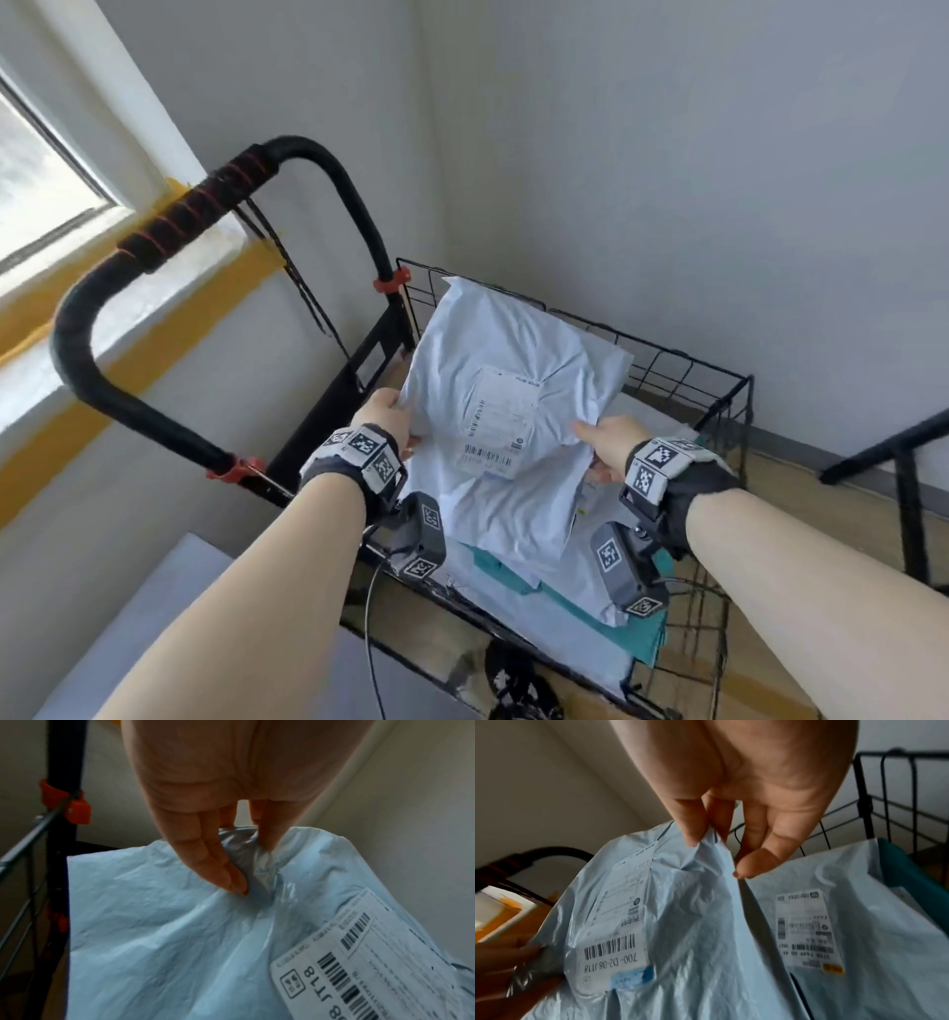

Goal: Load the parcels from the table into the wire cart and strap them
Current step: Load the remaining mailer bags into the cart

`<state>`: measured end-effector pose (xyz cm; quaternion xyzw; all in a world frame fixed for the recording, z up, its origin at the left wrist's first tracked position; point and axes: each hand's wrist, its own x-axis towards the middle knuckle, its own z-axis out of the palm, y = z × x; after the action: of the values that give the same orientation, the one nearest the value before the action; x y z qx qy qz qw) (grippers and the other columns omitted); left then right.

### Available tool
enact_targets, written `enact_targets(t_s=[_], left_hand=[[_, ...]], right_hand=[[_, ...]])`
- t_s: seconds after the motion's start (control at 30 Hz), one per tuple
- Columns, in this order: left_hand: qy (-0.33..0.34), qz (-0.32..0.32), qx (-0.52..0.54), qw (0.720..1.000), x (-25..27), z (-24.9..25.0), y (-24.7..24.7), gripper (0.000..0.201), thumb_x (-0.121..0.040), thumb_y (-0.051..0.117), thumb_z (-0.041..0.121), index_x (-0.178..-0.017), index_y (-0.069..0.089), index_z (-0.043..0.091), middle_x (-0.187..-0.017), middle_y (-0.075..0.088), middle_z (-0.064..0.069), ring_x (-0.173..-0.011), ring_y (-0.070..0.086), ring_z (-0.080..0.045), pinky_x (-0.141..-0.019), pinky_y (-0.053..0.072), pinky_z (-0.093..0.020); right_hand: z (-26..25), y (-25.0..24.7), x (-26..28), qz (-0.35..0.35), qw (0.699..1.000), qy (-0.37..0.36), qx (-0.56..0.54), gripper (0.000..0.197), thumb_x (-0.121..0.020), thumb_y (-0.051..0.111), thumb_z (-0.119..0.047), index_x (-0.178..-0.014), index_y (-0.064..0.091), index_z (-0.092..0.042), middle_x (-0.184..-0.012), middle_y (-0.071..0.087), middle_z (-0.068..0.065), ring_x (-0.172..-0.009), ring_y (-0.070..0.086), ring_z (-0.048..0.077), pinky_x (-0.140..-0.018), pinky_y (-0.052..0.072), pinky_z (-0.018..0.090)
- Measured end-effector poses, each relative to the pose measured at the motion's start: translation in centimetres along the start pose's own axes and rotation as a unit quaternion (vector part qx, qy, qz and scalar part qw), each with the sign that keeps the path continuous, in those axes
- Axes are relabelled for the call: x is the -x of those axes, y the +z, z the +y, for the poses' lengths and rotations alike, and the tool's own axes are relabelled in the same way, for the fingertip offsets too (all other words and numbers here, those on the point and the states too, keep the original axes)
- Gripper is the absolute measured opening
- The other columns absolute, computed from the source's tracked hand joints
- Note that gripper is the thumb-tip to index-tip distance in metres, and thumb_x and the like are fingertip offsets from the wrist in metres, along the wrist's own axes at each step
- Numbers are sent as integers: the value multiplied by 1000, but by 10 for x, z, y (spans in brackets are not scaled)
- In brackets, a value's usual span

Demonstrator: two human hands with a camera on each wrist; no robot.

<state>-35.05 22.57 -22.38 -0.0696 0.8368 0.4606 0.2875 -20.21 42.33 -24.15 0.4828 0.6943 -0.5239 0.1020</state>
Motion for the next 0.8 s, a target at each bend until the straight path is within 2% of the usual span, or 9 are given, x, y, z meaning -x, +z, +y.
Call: enact_targets(t_s=[0.07, 0.17, 0.23, 0.3, 0.37, 0.47, 0.57, 0.67, 0.8], left_hand=[[-12, -8, -35, 999, -25, 1, 1, 17, -93, 46, 10, -106, 51, 19, -86, 64, -12, -78, 66, -30, -81, 55, -43], [-38, -16, -91, 995, -58, 1, 6, 30, -90, 45, 4, -117, 51, 16, -102, 65, -19, -93, 67, -36, -85, 55, -48], [-51, -21, -130, 990, -75, -2, 13, 37, -91, 42, 5, -127, 48, 13, -116, 61, -20, -103, 63, -37, -89, 53, -49], [-61, -24, -202, 977, -88, -8, 22, 46, -93, 42, 13, -139, 39, 12, -128, 53, -19, -111, 58, -38, -92, 51, -48], [-51, -38, -295, 954, -94, -16, 34, 51, -94, 43, 16, -144, 32, 15, -136, 45, -17, -115, 55, -37, -96, 49, -43], [-22, -96, -378, 921, -94, -32, 63, 50, -97, 43, 16, -145, 29, 13, -138, 46, -16, -119, 52, -32, -95, 46, -36], [-35, -148, -388, 909, -92, -50, 95, 52, -96, 46, 20, -145, 31, 19, -144, 38, -13, -121, 50, -32, -97, 46, -36], [-57, -176, -399, 898, -91, -59, 122, 68, -85, 58, 34, -145, 26, 36, -139, 35, -12, -118, 51, -35, -99, 46, -42], [-70, -170, -472, 862, -89, -64, 152, 108, -68, 74, 54, -148, 4, 38, -145, 15, -13, -127, 35, -42, -102, 41, -50]], right_hand=[[-2, 13, -18, 0, 999, 27, 16, 46, -93, 51, -34, -56, 47, -7, -50, 50, 10, -52, 50, 26, -66, 46, 41], [-3, 30, -48, -3, 999, 46, 12, 43, -95, 49, -33, -61, 48, -7, -56, 55, 13, -53, 55, 29, -60, 46, 37], [-1, 40, -70, -26, 997, 52, 40, 39, -94, 49, -33, -66, 50, -6, -70, 61, 18, -75, 65, 36, -72, 53, 41], [2, 46, -85, -51, 993, 78, 66, 38, -92, 53, -32, -66, 53, -4, -70, 63, 17, -88, 67, 37, -86, 53, 46], [1, 48, -89, -72, 982, 88, 147, 37, -92, 52, -32, -68, 55, -4, -70, 62, 12, -83, 67, 32, -79, 52, 39], [-1, 53, -101, -52, 953, 18, 299, 22, -90, 53, -29, -88, 55, -7, -91, 59, 10, -91, 59, 28, -71, 43, 29], [-4, 57, -120, 2, 903, -111, 414, 51, -86, 60, -28, -130, 44, -7, -135, 40, 14, -125, 38, 33, -96, 40, 36], [-14, 55, -141, 69, 835, -269, 475, 66, -81, 68, -31, -136, 37, -14, -147, 23, 14, -137, 18, 34, -108, 26, 38], [-23, 62, -182, -52, 761, -332, 554, 82, -83, 64, -47, -149, 18, -31, -159, -8, 5, -144, -13, 35, -118, 3, 46]])
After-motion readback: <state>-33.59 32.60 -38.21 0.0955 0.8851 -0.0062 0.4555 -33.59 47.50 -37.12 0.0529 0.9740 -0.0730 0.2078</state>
